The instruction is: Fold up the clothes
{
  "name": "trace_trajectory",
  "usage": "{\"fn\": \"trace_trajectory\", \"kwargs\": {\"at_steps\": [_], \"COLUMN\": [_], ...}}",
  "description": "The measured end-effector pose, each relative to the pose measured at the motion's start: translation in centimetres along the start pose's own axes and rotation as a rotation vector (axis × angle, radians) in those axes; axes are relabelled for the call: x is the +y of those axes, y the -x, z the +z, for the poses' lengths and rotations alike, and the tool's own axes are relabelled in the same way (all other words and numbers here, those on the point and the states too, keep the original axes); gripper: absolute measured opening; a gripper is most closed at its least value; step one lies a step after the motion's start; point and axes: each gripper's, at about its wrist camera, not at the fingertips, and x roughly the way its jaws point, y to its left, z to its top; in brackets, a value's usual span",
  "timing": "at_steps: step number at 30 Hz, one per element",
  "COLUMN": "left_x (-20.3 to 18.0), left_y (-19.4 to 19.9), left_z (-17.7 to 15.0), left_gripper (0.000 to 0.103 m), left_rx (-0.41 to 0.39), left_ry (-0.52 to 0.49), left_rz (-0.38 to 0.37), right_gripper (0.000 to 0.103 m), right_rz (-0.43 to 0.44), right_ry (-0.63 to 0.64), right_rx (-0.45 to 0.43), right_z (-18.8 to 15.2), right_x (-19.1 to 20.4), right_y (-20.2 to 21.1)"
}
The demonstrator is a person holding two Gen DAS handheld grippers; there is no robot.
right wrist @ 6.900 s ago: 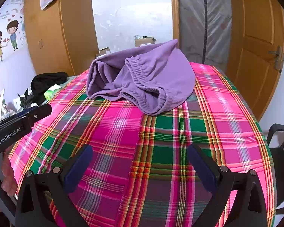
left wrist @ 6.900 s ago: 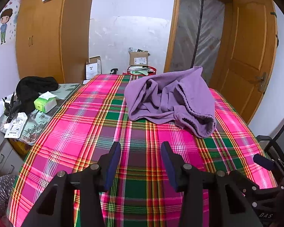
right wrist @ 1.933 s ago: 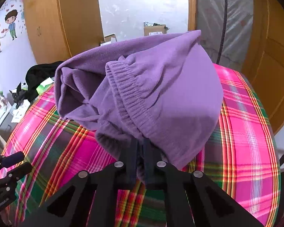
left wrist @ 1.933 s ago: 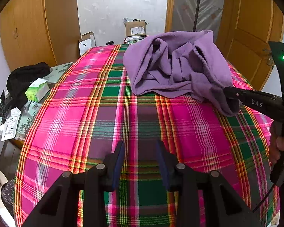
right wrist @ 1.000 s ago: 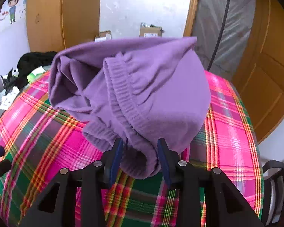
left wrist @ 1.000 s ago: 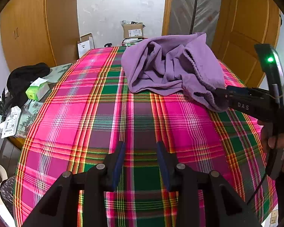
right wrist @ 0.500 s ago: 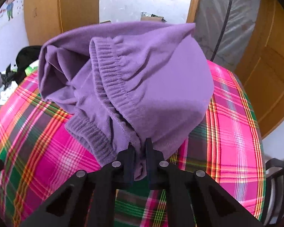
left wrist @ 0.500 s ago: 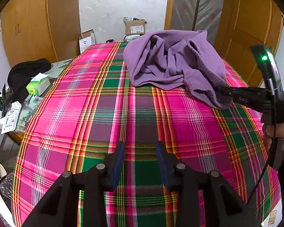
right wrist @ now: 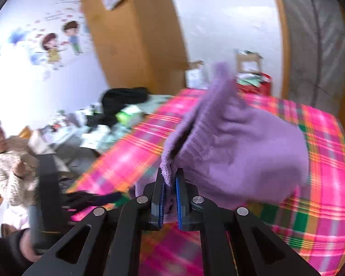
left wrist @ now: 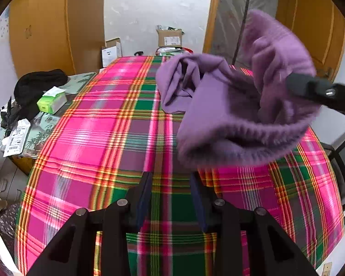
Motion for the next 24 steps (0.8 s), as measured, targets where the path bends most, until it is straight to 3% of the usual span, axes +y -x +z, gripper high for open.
{"fn": "trace_trajectory", "kwargs": {"at_steps": [6,10,15,17,19,24], "left_x": [2.2,3.8,5.0,5.1,5.6,6.6], "left_y": [1.6,1.6,1.0,0.9,0.7,0.9], "left_z": [0.0,-0.5,-1.4,-1.8,-1.9,-2.0], "left_gripper": [0.035,0.035,0.035,0.035,0.035,0.035], "left_rx": [-0.031,-0.021,0.011,0.013,0.014,0.015], "left_ry": [0.054,0.089,0.113,0.115,0.12,0.151], "left_rz": [0.028,0.05,0.051,0.053,0.055,0.07], "right_gripper": [0.009,0.013,0.018,0.032,0.037,0.038], "right_rz": [0.177,0.221,0.197,0.186,0.186,0.158], "right_ry": [0.087,0.145,0.157,0.156,0.162,0.18], "right_rx": [0.017,0.089,0.13,0.122,0.117,0.077], "right_z": [-0.2,-2.0,-3.2,-3.2,-3.3,-3.1], "right_x": [7.7,10.5,10.2,9.7,9.1,7.6], "right_y": [1.0,0.2,0.1,0.1,0.3,1.5]}}
